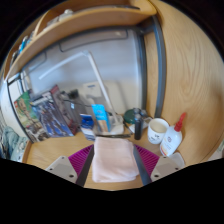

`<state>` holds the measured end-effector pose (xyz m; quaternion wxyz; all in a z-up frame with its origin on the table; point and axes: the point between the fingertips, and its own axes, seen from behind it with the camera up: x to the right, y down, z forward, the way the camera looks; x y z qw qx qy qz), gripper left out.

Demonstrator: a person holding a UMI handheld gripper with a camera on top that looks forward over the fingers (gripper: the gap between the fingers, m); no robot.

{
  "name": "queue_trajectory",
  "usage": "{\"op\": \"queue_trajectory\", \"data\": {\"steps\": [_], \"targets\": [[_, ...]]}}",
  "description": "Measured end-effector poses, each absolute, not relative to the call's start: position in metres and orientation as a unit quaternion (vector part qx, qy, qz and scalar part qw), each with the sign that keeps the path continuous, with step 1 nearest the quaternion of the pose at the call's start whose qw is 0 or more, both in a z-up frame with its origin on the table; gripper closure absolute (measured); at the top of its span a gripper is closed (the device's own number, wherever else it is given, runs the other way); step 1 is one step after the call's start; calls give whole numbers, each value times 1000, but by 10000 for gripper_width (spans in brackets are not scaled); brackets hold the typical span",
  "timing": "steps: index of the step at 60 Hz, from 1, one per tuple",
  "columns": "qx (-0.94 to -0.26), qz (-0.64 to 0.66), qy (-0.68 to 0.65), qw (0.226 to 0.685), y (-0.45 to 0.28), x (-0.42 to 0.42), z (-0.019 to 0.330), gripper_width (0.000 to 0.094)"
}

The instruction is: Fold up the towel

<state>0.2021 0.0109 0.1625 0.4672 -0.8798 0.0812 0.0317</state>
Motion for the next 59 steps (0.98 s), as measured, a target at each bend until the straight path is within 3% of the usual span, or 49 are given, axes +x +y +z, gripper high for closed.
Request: {"op": "queue_trajectory", "data": {"steps": [9,20,36,59], "targets": [[-865,47,65,496,-30,135,222,108],[-864,47,50,499,-98,62,248,101],[-868,30,19,495,-177,1,251,98],[-867,12,7,498,-222,-22,251,100]]}}
